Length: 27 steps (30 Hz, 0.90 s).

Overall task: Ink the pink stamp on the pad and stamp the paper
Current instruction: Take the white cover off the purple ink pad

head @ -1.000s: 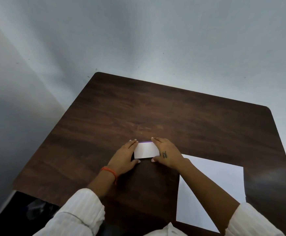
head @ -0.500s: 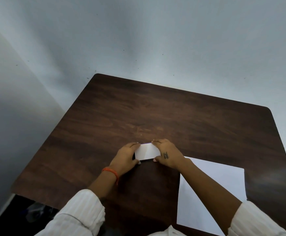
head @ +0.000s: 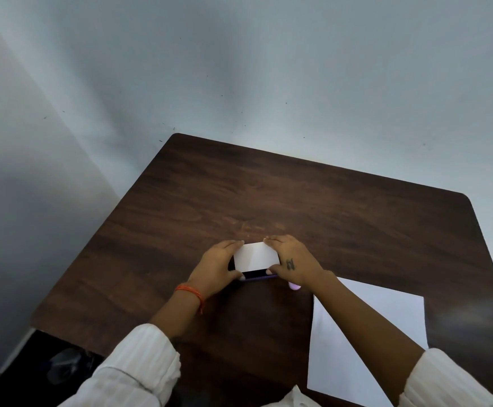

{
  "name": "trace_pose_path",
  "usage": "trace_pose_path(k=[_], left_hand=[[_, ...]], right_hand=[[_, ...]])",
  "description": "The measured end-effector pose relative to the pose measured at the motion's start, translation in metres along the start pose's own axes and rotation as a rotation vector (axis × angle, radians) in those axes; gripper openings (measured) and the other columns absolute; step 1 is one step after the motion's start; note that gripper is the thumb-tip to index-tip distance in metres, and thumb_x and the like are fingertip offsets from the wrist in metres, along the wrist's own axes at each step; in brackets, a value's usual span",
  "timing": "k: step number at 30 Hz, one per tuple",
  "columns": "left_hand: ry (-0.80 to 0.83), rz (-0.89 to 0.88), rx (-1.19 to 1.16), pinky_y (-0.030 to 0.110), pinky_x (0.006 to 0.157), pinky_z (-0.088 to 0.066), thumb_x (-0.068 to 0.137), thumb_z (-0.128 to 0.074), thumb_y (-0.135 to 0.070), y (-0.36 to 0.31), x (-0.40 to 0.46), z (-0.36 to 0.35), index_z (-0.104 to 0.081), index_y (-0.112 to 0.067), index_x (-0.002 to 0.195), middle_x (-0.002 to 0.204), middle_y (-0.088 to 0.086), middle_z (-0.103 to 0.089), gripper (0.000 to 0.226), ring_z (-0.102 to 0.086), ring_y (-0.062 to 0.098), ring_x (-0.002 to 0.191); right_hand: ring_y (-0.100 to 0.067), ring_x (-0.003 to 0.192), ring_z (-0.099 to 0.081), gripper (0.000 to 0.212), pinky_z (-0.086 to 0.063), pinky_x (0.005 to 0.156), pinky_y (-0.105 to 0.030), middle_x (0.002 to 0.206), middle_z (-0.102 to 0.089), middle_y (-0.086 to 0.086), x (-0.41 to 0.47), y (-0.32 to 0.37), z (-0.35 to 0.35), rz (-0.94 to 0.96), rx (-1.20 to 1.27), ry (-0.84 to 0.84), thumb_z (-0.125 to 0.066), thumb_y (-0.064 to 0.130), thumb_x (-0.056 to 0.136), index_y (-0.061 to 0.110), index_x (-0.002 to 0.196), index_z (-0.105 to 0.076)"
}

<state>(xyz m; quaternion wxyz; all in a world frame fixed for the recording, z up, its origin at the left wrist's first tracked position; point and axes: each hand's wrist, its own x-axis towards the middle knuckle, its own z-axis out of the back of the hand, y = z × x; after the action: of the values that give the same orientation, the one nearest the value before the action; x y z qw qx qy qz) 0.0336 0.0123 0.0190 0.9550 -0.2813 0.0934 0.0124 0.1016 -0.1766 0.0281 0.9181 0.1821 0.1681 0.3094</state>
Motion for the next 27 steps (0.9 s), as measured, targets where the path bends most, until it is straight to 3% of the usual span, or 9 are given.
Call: trace_pose_path(k=[6, 12, 19, 27], left_hand=[[-0.087, 0.034, 0.029, 0.039, 0.112, -0.028, 0.071, -0.075, -0.023, 0.020, -0.015, 0.019, -0.034, -0.018, 0.138, 0.144, 0.006, -0.040, 0.078, -0.034, 0.022, 0.133], [-0.120, 0.114, 0.017, 0.037, 0.109, -0.030, 0.068, -0.078, -0.028, 0.052, -0.042, 0.022, -0.038, -0.020, 0.136, 0.142, 0.004, -0.042, 0.079, -0.037, 0.020, 0.131], [-0.083, 0.181, 0.005, 0.033, 0.107, -0.033, 0.065, -0.080, -0.031, 0.077, -0.061, 0.012, -0.040, -0.019, 0.135, 0.140, 0.004, -0.043, 0.081, -0.040, 0.020, 0.128], [-0.043, 0.174, 0.035, 0.034, 0.111, -0.027, 0.065, -0.080, -0.032, 0.085, -0.059, 0.008, -0.043, -0.018, 0.134, 0.141, 0.002, -0.042, 0.079, -0.031, 0.020, 0.131]], right_hand=[[-0.024, 0.132, -0.032, 0.072, -0.027, 0.109, -0.034, 0.145, -0.039, -0.008, 0.015, 0.028, 0.002, 0.105, 0.005, -0.021, -0.072, 0.023, 0.075, 0.012, 0.137, -0.036], [-0.023, 0.132, -0.031, 0.073, -0.027, 0.109, -0.037, 0.146, -0.039, -0.007, 0.029, 0.055, -0.018, 0.150, -0.005, 0.080, -0.070, 0.026, 0.076, 0.013, 0.138, -0.034], [-0.024, 0.130, -0.032, 0.073, -0.027, 0.108, -0.036, 0.144, -0.041, -0.009, 0.037, 0.069, -0.044, 0.203, -0.024, 0.171, -0.070, 0.026, 0.075, 0.012, 0.137, -0.034], [-0.024, 0.130, -0.031, 0.074, -0.028, 0.108, -0.037, 0.143, -0.040, -0.010, 0.038, 0.067, -0.051, 0.202, -0.024, 0.189, -0.071, 0.025, 0.075, 0.012, 0.137, -0.034]])
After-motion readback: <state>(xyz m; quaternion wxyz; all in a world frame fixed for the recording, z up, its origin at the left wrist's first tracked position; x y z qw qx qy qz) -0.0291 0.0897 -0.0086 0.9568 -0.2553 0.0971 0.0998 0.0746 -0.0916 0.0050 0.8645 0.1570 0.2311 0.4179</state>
